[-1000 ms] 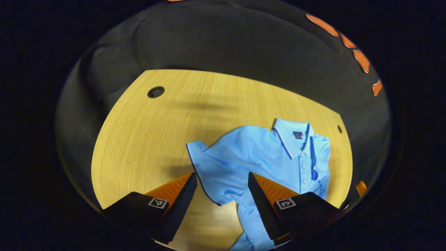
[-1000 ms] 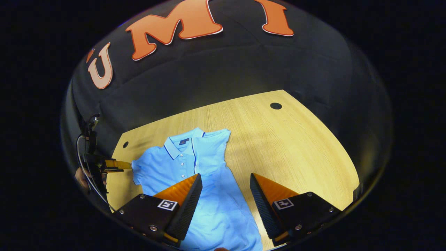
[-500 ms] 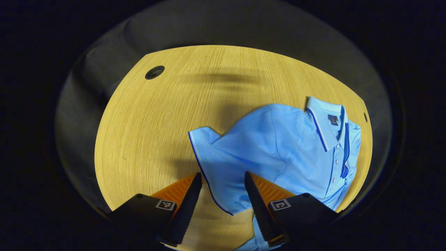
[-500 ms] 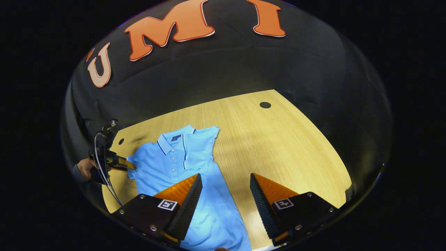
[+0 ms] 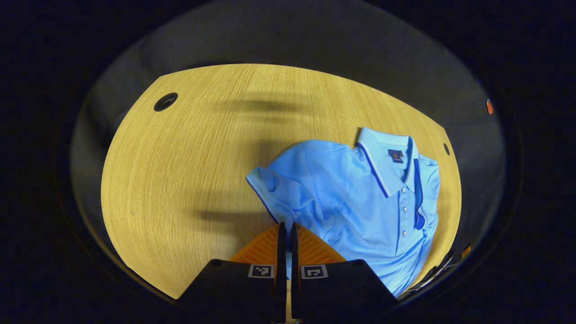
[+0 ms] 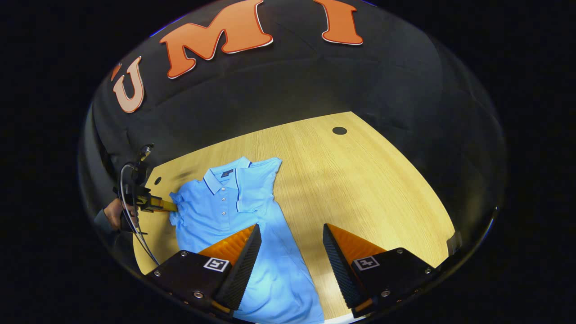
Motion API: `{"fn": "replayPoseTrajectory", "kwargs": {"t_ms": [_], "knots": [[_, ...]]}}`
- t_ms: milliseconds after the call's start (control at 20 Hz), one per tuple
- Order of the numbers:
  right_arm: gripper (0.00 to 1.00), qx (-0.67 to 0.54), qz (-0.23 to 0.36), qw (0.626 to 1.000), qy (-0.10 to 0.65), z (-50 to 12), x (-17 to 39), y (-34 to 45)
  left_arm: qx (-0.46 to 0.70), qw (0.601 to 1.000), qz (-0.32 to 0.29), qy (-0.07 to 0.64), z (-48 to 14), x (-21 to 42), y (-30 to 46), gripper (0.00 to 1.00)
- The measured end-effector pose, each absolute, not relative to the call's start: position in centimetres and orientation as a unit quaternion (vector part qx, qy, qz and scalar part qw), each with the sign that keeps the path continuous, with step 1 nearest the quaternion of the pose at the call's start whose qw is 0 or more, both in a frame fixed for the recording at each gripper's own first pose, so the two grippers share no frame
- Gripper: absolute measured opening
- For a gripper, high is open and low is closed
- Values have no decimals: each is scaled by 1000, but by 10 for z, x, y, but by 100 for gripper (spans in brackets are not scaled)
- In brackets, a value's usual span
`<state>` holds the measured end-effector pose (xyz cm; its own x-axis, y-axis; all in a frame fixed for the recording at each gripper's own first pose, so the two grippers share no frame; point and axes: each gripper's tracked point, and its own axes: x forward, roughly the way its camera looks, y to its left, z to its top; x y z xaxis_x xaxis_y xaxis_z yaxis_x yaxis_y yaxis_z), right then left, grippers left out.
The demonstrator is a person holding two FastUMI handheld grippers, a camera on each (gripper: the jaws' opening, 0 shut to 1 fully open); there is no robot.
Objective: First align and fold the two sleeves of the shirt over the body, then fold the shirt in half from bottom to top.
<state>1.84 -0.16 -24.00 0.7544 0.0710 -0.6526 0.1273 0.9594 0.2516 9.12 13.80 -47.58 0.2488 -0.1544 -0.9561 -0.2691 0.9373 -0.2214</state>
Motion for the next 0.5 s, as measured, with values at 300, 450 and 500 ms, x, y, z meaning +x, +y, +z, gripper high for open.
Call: {"fn": "replayPoseTrajectory", "kwargs": {"t_ms": [300,450,500], "knots": [[85,148,-21,927,345,-236,9,-5,-142,808,-18,571,-433,119,109,5],[85,152,-30,927,342,-237,1,-7,-127,820,-54,555,-419,136,81,4],[85,154,-33,926,343,-237,-2,-7,-124,820,-62,555,-418,140,73,4]]}}
